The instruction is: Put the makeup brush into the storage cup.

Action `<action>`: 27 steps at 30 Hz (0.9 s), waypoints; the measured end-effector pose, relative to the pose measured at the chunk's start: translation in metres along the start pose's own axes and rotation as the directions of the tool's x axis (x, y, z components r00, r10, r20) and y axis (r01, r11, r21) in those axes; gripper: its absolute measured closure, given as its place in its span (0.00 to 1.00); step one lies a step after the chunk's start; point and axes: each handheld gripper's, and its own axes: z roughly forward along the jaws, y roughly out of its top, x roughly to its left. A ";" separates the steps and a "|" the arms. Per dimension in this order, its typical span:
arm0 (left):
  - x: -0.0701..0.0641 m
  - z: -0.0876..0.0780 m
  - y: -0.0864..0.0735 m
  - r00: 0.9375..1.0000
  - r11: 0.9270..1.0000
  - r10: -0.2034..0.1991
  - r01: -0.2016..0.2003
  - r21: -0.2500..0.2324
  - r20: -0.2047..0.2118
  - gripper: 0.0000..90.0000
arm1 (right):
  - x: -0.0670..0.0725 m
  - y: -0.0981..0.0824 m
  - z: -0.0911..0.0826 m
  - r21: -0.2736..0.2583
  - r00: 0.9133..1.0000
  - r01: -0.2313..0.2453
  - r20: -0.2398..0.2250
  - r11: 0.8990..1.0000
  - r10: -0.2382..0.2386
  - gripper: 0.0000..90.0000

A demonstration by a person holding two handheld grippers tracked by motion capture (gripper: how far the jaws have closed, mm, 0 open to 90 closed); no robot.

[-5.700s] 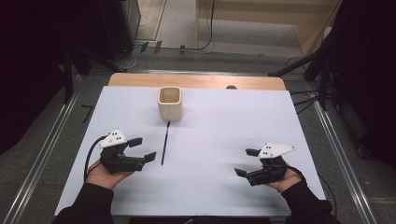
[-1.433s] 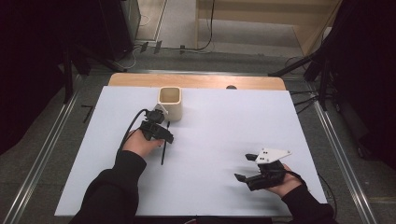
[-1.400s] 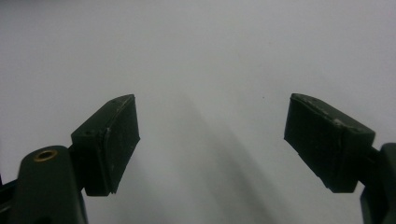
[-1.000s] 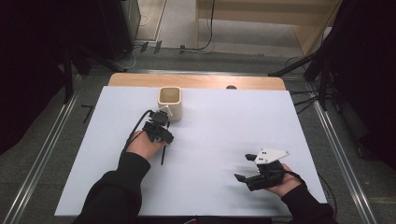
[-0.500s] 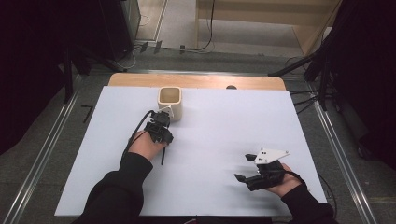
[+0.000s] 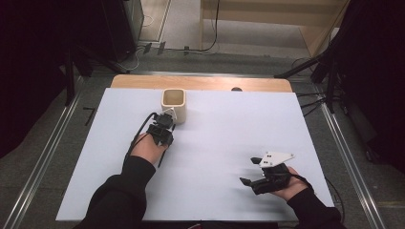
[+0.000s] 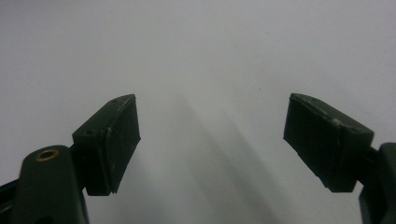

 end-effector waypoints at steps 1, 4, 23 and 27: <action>0.000 0.000 0.000 1.000 1.000 -0.002 0.002 0.002 0.003 0.95 | 0.000 0.000 0.000 0.000 1.000 0.000 -0.001 1.000 0.000 0.22; 0.001 0.000 0.000 1.000 1.000 0.003 -0.003 -0.001 0.010 0.96 | 0.000 0.000 0.000 0.006 1.000 -0.003 0.002 1.000 0.003 0.22; 0.009 -0.011 -0.002 0.989 1.000 0.013 -0.010 -0.021 0.147 0.96 | 0.000 0.000 0.000 -0.003 1.000 -0.007 -0.006 1.000 0.007 0.22; 0.008 -0.019 -0.004 0.986 0.999 0.028 -0.020 -0.048 0.162 0.96 | -0.001 0.000 -0.001 -0.015 1.000 -0.009 -0.012 1.000 0.009 0.22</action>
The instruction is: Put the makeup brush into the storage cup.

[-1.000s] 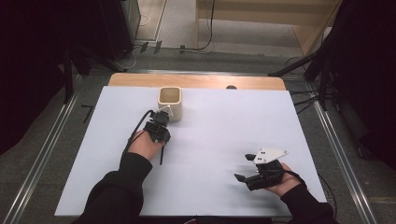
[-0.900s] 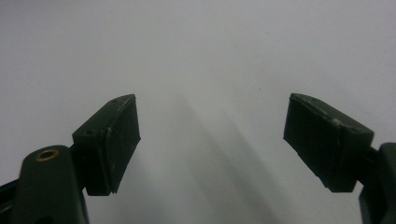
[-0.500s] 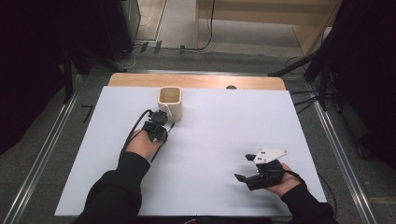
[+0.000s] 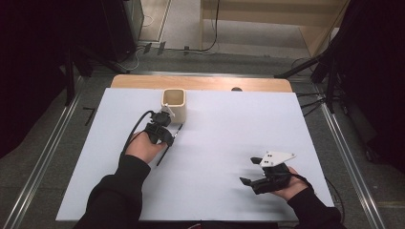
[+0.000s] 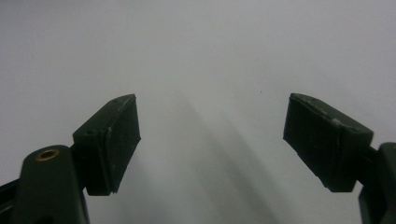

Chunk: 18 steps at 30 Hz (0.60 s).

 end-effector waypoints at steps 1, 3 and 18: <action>-0.001 -0.002 -0.001 1.000 1.000 0.002 -0.002 -0.013 0.006 0.96 | 0.000 0.000 0.000 -0.003 1.000 -0.002 -0.001 1.000 0.002 0.22; -0.001 -0.006 -0.003 0.999 1.000 0.003 -0.002 -0.027 0.035 0.96 | 0.000 0.001 -0.001 -0.020 1.000 -0.010 0.004 1.000 0.010 0.22; -0.009 -0.024 -0.013 0.975 0.991 0.049 -0.021 -0.133 0.217 0.96 | -0.005 0.009 -0.007 -0.136 0.988 -0.150 -0.055 0.979 0.144 0.17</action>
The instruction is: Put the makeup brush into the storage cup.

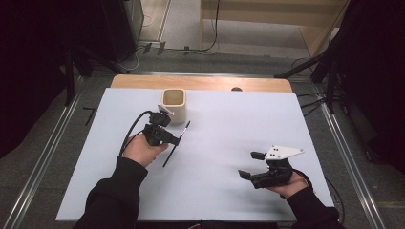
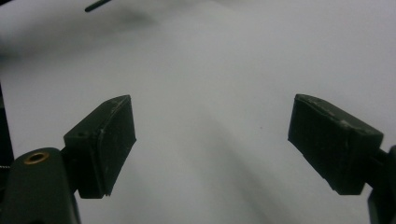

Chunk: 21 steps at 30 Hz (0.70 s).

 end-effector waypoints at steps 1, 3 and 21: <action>-0.001 -0.001 -0.001 1.000 1.000 -0.003 0.003 -0.012 0.019 0.96 | -0.001 0.001 0.000 -0.002 1.000 -0.016 -0.015 1.000 0.016 0.16; -0.001 -0.002 -0.002 0.998 0.999 -0.009 0.012 -0.036 0.066 0.96 | -0.002 0.002 0.000 -0.001 0.999 -0.026 -0.019 1.000 0.026 0.16; -0.002 0.005 -0.020 0.956 0.983 -0.055 0.102 -0.153 0.288 0.96 | -0.002 0.013 0.001 -0.078 0.983 -0.167 -0.093 0.983 0.160 0.19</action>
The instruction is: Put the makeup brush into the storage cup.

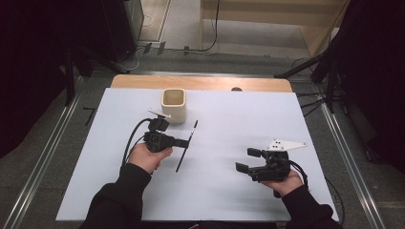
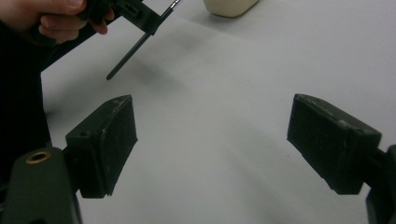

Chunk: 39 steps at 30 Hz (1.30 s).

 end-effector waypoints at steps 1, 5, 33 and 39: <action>0.000 0.000 -0.001 1.000 1.000 -0.001 0.002 -0.007 0.013 0.96 | 0.000 0.001 0.000 -0.003 1.000 -0.007 0.002 1.000 0.007 0.19; -0.001 0.000 -0.006 0.997 0.999 -0.021 0.024 -0.043 0.072 0.96 | 0.001 0.003 0.003 -0.016 0.999 -0.036 0.005 0.999 0.036 0.21; -0.010 0.017 -0.018 0.981 0.984 -0.030 0.063 -0.169 0.193 0.96 | 0.019 0.012 0.039 0.022 0.976 -0.203 -0.077 0.979 0.204 0.33; -0.012 0.021 -0.018 0.980 0.980 -0.036 0.074 -0.186 0.198 0.96 | 0.025 0.012 0.049 0.027 0.971 -0.227 -0.071 0.974 0.228 0.35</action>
